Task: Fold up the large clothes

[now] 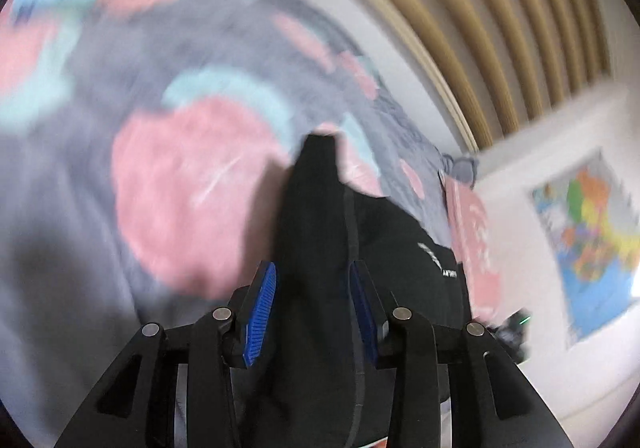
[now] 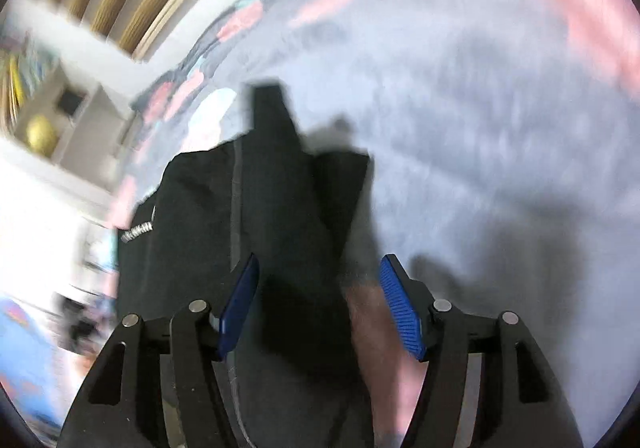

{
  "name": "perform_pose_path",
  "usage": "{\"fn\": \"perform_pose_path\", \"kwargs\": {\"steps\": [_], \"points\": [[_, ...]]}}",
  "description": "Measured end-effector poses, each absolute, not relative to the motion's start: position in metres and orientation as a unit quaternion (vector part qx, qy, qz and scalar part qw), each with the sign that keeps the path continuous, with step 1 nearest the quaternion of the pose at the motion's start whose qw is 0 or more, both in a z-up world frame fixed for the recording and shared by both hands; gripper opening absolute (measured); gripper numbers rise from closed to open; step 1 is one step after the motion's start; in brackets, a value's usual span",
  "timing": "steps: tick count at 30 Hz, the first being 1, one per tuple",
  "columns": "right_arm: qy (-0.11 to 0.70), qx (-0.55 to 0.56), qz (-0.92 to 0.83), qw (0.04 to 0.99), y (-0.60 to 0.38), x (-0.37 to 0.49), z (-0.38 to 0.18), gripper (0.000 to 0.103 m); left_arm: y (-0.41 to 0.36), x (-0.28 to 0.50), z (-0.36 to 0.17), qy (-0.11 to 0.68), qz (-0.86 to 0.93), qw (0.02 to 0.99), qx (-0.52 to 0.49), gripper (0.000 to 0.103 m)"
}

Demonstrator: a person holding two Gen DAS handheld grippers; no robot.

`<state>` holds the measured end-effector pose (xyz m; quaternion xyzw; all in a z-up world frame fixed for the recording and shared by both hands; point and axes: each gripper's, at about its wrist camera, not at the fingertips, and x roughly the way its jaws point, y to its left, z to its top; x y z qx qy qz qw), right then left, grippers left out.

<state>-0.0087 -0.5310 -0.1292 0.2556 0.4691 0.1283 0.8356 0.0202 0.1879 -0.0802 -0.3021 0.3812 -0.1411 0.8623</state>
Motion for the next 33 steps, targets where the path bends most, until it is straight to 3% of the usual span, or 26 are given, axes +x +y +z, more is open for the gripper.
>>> {"fn": "perform_pose_path", "kwargs": {"steps": [5, 7, 8, 12, 17, 24, 33], "points": [[0.415, 0.138, 0.155, 0.886, -0.439, -0.014, -0.057, 0.067, 0.121, 0.034, -0.050, 0.374, -0.164, 0.887, -0.216, 0.040], [0.419, 0.113, 0.153, 0.888, -0.405, -0.005, -0.057, 0.067, 0.096, 0.046, -0.056, 0.380, -0.156, 0.893, -0.186, 0.044], [0.426, 0.100, 0.148, 0.887, -0.394, -0.002, -0.063, 0.067, 0.085, 0.055, -0.064, 0.390, -0.146, 0.892, -0.177, 0.050], [0.493, 0.054, 0.105, 0.862, -0.362, 0.019, -0.121, 0.067, 0.058, 0.092, -0.118, 0.465, -0.101, 0.865, -0.157, 0.050], [0.503, 0.126, 0.103, 0.849, -0.369, 0.034, -0.154, 0.067, 0.062, 0.099, -0.129, 0.476, -0.093, 0.861, -0.157, 0.050], [0.477, 0.136, 0.074, 0.865, -0.373, 0.011, -0.122, 0.068, 0.007, 0.062, -0.082, 0.434, -0.034, 0.900, -0.011, 0.050], [0.364, 0.114, 0.074, 0.921, -0.360, -0.061, -0.027, 0.071, -0.042, 0.000, -0.003, 0.337, -0.035, 0.940, 0.043, 0.064]]}}
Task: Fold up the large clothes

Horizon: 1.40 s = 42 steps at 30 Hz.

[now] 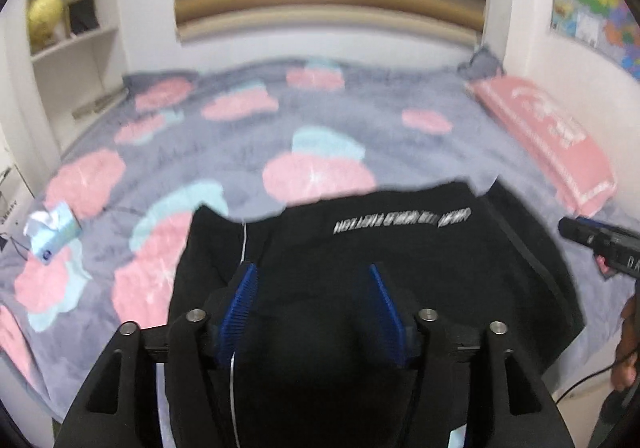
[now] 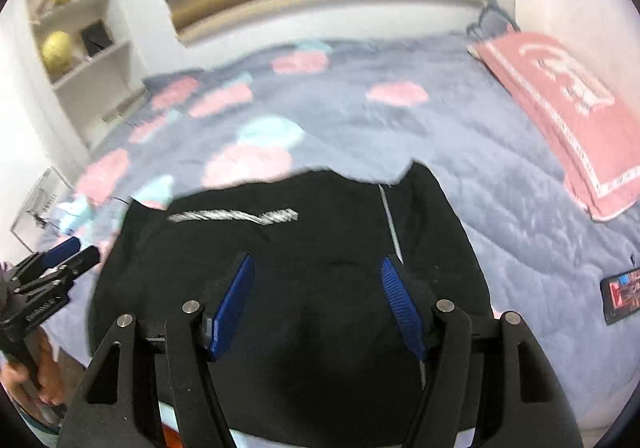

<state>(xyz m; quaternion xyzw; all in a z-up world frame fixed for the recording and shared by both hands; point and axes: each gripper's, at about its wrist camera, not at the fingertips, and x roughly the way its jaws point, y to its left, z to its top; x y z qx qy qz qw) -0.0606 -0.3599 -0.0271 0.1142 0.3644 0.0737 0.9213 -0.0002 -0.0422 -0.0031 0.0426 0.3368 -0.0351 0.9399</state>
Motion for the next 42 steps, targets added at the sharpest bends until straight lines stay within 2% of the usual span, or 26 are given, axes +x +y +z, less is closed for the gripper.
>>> {"fn": "perform_pose_path", "kwargs": {"steps": [1, 3, 6, 8, 9, 10, 12, 19, 28, 42], "points": [[0.353, 0.114, 0.078, 0.925, -0.357, -0.067, -0.019, 0.071, -0.042, -0.009, 0.005, 0.327, -0.041, 0.944, 0.030, 0.068], [0.334, 0.104, 0.082, 0.933, -0.346, -0.079, -0.003, 0.071, -0.039, -0.024, 0.021, 0.317, -0.065, 0.946, 0.001, 0.069], [0.307, 0.080, 0.074, 0.946, -0.326, -0.099, 0.016, 0.072, -0.046, -0.048, 0.041, 0.269, -0.042, 0.962, 0.013, 0.069], [0.293, 0.074, 0.067, 0.951, -0.317, -0.112, 0.028, 0.078, -0.051, -0.062, 0.052, 0.237, -0.011, 0.971, 0.032, 0.072], [0.290, 0.071, 0.066, 0.952, -0.313, -0.115, 0.031, 0.086, -0.053, -0.067, 0.056, 0.226, 0.001, 0.973, 0.038, 0.074], [0.284, 0.068, 0.067, 0.954, -0.308, -0.119, 0.034, 0.088, -0.055, -0.073, 0.060, 0.216, 0.012, 0.976, 0.041, 0.078], [0.274, 0.055, 0.067, 0.958, -0.298, -0.128, 0.041, 0.088, -0.056, -0.080, 0.064, 0.204, 0.016, 0.978, 0.038, 0.079], [0.266, 0.012, 0.067, 0.961, -0.273, -0.138, 0.042, 0.089, -0.056, -0.088, 0.059, 0.210, -0.010, 0.978, 0.014, 0.079], [0.298, 0.035, 0.063, 0.952, -0.274, -0.125, 0.022, 0.091, -0.057, -0.091, 0.052, 0.214, -0.016, 0.977, 0.015, 0.079], [0.344, 0.068, 0.051, 0.935, -0.292, -0.104, -0.009, 0.091, -0.059, -0.062, 0.024, 0.273, -0.018, 0.962, 0.011, 0.079]]}}
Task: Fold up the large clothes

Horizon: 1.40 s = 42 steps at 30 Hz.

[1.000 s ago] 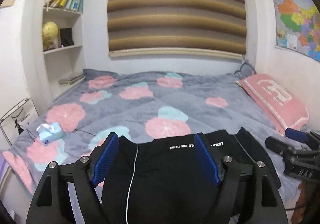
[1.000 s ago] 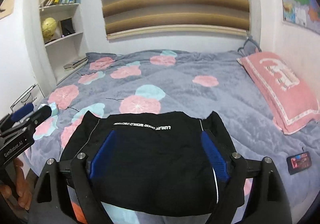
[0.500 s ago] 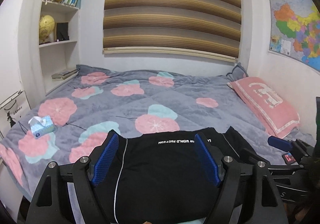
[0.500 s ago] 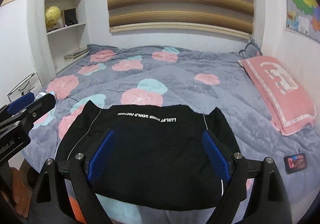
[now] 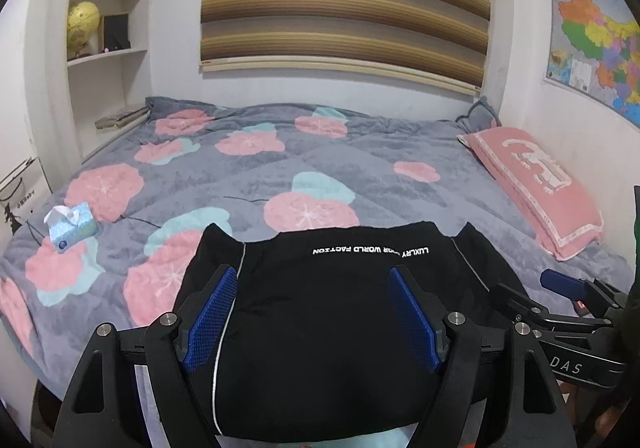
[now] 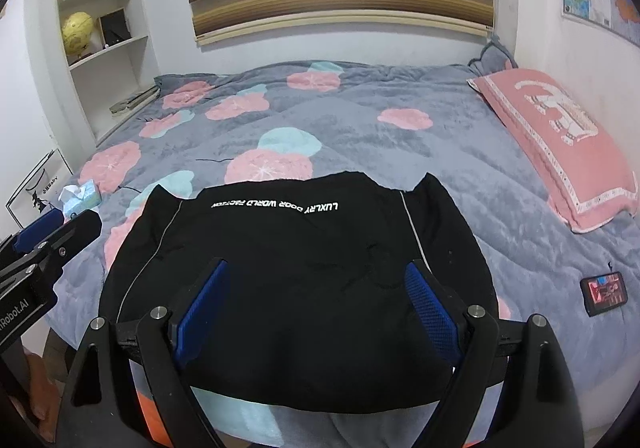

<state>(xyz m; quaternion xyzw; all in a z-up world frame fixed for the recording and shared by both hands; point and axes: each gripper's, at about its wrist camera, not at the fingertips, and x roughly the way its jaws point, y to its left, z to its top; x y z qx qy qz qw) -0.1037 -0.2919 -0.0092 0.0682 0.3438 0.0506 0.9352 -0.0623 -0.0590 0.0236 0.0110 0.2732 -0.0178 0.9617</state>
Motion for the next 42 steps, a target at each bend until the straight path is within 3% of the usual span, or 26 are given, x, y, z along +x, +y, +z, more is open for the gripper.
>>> {"fn": "perform_pose_path", "kwargs": {"steps": [42], "points": [[0.376, 0.076, 0.052, 0.922, -0.299, -0.085, -0.032, 0.091, -0.077, -0.047, 0.004, 0.300, -0.005, 0.953, 0.050, 0.079]]}}
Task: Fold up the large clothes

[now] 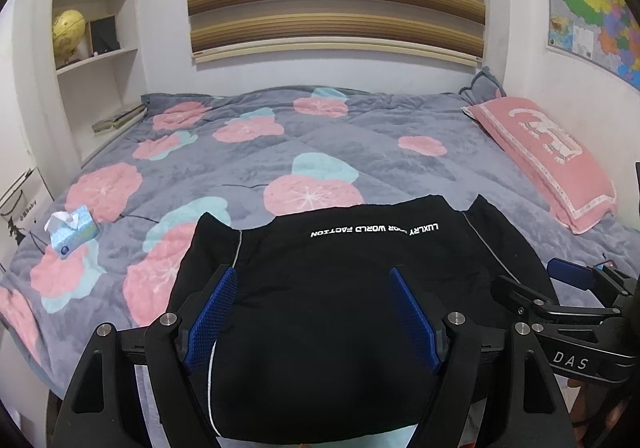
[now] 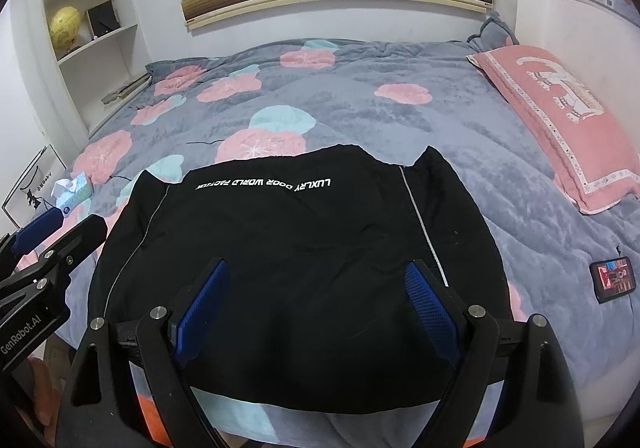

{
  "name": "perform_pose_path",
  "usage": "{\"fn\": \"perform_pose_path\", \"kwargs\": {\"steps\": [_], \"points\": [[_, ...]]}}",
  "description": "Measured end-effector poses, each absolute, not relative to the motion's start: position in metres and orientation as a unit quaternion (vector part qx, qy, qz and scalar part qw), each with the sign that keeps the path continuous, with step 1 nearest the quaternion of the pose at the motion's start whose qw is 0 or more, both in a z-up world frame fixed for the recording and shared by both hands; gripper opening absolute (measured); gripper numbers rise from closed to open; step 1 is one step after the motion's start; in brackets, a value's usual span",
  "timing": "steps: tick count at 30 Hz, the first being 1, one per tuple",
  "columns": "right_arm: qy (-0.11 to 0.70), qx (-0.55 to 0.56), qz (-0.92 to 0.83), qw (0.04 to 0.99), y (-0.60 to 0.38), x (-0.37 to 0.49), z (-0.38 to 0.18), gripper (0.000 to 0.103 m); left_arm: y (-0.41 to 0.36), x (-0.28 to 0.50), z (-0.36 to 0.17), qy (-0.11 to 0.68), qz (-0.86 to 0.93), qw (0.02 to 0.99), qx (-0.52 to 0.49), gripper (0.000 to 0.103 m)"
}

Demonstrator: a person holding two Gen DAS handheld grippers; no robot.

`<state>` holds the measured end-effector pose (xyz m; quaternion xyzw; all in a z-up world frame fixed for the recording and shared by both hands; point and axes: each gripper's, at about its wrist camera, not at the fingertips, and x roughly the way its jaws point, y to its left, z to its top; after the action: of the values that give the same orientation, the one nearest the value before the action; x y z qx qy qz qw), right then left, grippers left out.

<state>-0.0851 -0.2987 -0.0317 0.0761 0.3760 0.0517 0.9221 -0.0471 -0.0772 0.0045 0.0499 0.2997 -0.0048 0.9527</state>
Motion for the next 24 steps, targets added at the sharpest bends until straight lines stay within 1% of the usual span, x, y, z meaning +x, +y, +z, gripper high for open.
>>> {"fn": "perform_pose_path", "kwargs": {"steps": [24], "points": [[0.388, 0.082, 0.055, 0.916, -0.2993, -0.0794, -0.0388, 0.091, -0.0778, -0.0429, 0.0002, 0.307, -0.003, 0.950, 0.051, 0.079]]}}
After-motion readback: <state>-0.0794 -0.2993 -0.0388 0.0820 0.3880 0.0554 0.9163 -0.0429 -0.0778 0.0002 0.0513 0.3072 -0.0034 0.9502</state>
